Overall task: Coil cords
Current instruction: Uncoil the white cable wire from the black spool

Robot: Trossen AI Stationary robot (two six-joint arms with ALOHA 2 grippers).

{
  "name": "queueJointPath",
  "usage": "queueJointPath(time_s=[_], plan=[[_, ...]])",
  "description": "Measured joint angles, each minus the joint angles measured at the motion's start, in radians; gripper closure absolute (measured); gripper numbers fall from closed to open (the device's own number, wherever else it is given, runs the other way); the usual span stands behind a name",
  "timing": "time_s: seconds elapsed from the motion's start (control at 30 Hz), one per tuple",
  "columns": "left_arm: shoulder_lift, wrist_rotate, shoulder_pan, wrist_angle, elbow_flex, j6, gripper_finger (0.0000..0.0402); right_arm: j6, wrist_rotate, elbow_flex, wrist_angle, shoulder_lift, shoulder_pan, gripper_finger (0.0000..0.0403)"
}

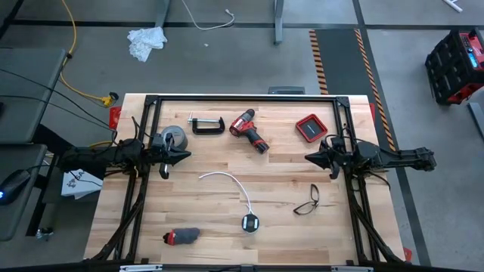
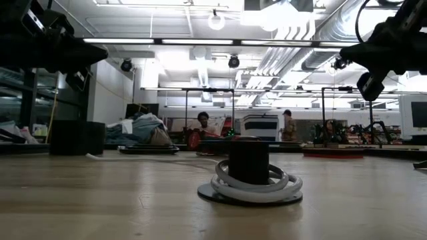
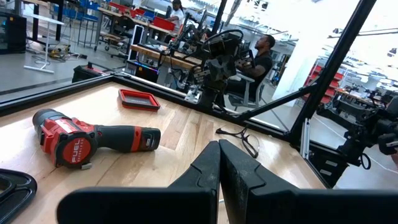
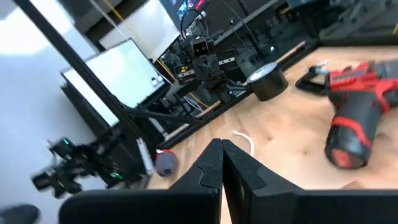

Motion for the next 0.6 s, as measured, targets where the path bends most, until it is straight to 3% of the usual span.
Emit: queueJointPath(time_s=[0.17,0.27,0.43,0.6], plan=[[0.000,0.000,0.000,0.000,0.000,0.000,0.0401,0.106,0.002,0.002,0.301,0.018,-0.009,0.0402],[0.000,0.000,0.000,0.000,0.000,0.000,0.0401,0.073,0.039,0.053,0.316,0.093,-0.015,0.0402],[0.000,0.000,0.000,0.000,0.000,0.000,0.0401,-0.067,0.046,0.169,0.301,0.331,-0.032,0.0402],[0.000,0.000,0.000,0.000,0.000,0.000,0.0401,0.016,0.040,0.323,0.302,0.599,-0.058,0.0402]])
